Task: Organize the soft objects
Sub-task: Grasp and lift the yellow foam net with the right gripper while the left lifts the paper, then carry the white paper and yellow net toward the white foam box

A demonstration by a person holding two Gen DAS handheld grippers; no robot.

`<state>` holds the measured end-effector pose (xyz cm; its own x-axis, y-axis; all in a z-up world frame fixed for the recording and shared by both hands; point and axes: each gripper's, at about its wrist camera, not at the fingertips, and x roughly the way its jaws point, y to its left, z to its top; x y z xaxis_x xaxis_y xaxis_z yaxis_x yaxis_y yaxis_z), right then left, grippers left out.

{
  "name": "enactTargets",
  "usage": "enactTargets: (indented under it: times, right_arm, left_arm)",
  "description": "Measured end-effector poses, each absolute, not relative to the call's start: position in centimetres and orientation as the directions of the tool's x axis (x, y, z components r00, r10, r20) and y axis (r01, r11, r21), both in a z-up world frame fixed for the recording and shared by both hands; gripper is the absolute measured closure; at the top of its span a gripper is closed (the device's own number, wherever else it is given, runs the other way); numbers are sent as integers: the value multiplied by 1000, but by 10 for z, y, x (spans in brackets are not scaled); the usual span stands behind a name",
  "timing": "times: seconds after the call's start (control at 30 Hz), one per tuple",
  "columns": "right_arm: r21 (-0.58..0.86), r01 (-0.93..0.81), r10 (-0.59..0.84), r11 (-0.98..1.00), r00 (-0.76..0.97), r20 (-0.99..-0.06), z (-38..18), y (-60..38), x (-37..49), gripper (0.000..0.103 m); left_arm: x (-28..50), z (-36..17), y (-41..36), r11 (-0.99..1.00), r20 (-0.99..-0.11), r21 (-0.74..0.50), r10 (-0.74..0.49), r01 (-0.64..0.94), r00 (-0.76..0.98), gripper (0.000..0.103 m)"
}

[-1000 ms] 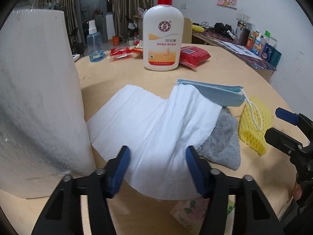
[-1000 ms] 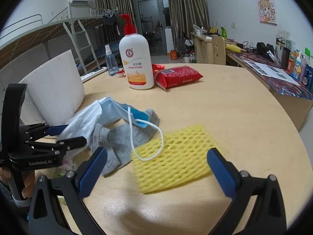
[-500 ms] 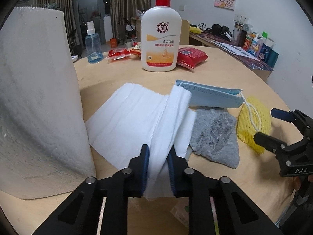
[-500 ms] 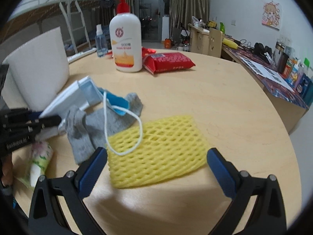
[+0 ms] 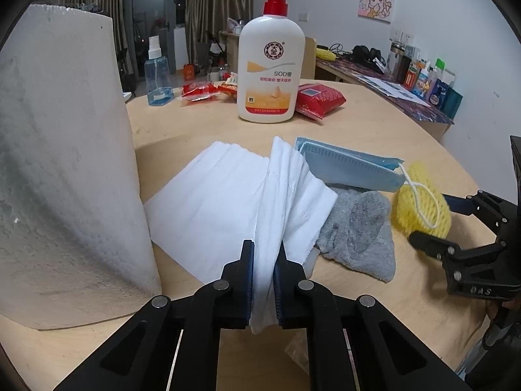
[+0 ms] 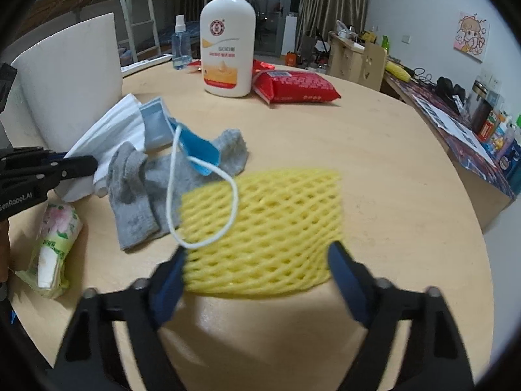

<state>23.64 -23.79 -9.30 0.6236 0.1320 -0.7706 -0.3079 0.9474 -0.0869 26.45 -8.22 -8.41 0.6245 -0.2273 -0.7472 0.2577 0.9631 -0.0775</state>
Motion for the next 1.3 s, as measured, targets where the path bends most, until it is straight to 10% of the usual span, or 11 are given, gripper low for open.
enactTargets:
  times: [0.27, 0.4, 1.03, 1.3]
  right_arm:
    - [-45, -273, 144, 961, 634, -760, -87, -254, 231, 73]
    - [-12, -256, 165, 966, 658, -735, -81, -259, 222, 81]
    - [54, -210, 204, 976, 804, -559, -28, -267, 185, 81]
    - [62, -232, 227, 971, 804, -549, -27, -261, 179, 81]
  left_arm:
    - [260, -78, -81, 963, -717, -84, -237, 257, 655, 98]
    - [253, -69, -80, 962, -684, -83, -246, 261, 687, 98]
    - [210, 18, -76, 962, -478, -61, -262, 266, 838, 98]
    - [207, -4, -82, 957, -560, -57, -266, 284, 785, 98]
